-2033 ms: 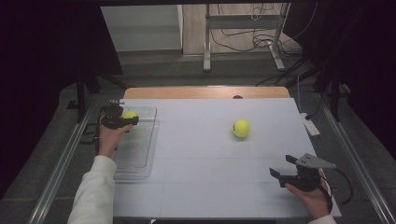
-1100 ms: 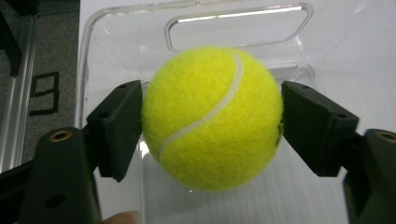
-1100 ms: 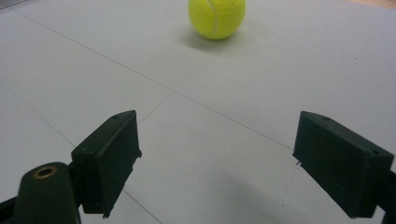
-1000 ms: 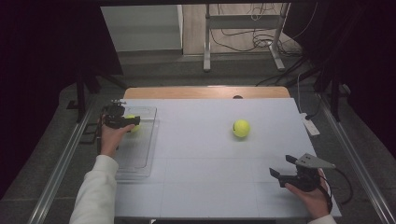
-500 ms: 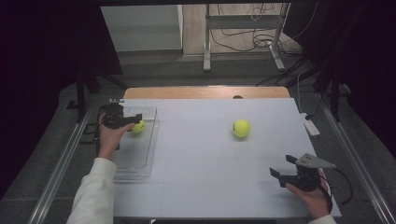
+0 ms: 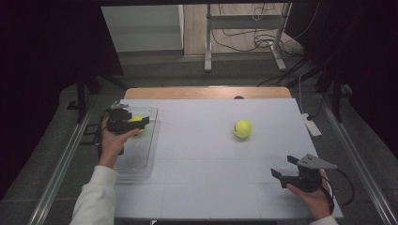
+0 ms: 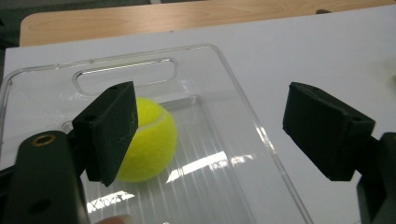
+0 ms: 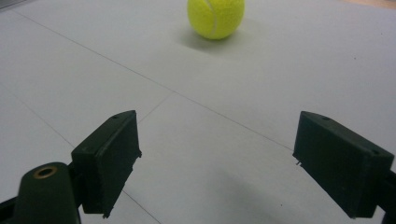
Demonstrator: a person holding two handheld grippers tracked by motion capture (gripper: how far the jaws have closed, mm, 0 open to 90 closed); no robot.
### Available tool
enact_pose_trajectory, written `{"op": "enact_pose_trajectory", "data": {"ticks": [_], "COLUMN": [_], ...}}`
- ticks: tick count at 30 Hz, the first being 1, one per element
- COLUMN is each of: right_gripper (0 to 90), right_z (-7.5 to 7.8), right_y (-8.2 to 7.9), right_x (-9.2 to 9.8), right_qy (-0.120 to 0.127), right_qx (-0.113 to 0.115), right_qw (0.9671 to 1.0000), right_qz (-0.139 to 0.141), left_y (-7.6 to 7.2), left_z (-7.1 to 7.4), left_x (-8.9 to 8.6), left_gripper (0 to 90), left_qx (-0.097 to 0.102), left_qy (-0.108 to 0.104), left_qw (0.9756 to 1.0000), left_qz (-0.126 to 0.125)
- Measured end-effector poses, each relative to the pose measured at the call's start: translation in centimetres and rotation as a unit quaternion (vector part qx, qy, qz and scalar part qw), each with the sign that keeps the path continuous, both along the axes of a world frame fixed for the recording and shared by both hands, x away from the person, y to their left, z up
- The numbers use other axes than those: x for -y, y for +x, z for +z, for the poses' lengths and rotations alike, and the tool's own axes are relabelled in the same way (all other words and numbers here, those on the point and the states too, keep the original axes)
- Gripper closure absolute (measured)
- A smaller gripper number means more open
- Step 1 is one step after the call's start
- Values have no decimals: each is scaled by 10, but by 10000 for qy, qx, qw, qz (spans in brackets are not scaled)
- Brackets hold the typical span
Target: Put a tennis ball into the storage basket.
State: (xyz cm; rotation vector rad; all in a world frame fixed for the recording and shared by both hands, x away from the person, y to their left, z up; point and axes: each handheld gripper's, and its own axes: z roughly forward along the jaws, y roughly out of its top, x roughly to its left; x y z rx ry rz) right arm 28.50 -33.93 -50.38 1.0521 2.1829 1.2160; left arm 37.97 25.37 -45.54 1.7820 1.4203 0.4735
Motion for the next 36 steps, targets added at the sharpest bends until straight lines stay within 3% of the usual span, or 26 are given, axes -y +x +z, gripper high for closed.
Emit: {"op": "enact_pose_trajectory", "data": {"ticks": [5, 14, 21, 26, 29, 36], "right_gripper": [147, 146, 147, 147, 147, 147], "right_z": [0, -1, -2, -3, -3, -2], "right_y": [1, 5, 6, 5, 5, 4], "right_x": [0, -4, -7, -6, -5, -5], "right_qy": [14, 30, -22, -95, -82, -74], "right_qx": [-12, -56, -74, -63, -64, -47], "right_qw": [10000, 10000, 10000, 9999, 9999, 10000], "right_qz": [17, 25, 20, 7, 0, 33], "left_y": [-7, -18, -24, -28, -30, -37], "left_z": [2, 2, 2, 7, 9, 17], "left_x": [7, 15, 23, 27, 32, 39], "left_gripper": [196, 197, 194, 195, 193, 191], "left_qx": [78, 172, 227, 313, 347, 494], "left_qy": [24, -180, -339, -619, -583, -737], "left_qw": [9999, 9990, 9974, 9949, 9946, 9918], "left_qz": [-120, -371, -598, -734, -792, -925]}}
